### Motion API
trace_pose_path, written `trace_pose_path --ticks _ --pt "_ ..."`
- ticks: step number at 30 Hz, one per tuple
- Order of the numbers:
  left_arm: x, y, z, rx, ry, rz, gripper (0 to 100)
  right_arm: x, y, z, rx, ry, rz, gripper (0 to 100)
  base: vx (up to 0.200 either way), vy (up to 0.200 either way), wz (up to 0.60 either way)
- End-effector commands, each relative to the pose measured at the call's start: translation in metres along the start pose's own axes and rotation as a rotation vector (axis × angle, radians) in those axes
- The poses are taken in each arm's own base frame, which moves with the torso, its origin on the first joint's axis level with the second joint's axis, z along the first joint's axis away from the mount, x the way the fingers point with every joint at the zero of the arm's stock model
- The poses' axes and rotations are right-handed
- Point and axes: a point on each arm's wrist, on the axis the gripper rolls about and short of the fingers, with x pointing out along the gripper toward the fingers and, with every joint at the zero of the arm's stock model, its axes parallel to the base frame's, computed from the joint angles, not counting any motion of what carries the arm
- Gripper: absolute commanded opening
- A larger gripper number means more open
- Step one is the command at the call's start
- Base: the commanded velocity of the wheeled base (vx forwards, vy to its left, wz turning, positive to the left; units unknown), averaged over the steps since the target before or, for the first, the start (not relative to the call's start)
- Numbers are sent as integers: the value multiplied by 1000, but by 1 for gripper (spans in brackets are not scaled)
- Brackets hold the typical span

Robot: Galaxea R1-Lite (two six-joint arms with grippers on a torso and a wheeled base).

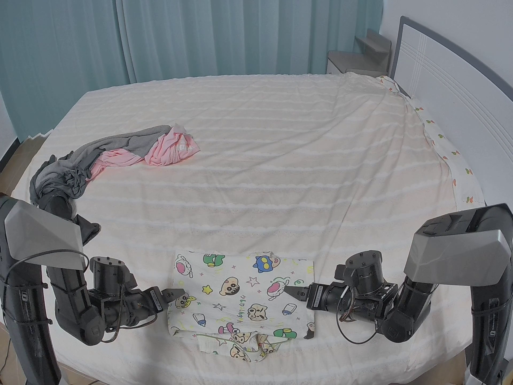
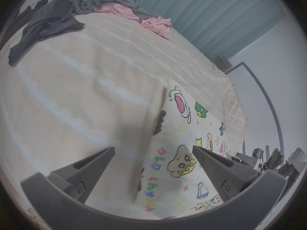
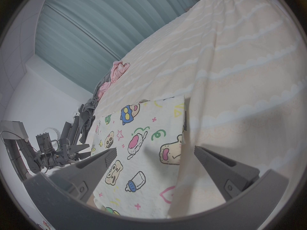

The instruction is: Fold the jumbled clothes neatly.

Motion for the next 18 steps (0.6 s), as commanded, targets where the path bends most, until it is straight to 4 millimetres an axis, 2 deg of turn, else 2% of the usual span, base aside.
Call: trace_pose_path --ticks 1,6,18 --pt "18 -12 -3 0 6 -34 100 6 -3 -3 2 9 -8 100 0 0 0" --pt "29 -17 -3 15 -21 -19 100 15 -5 -5 0 5 -18 100 0 0 0" --pt "36 -18 0 20 -38 -24 100 30 -1 -3 -6 3 -14 100 0 0 0"
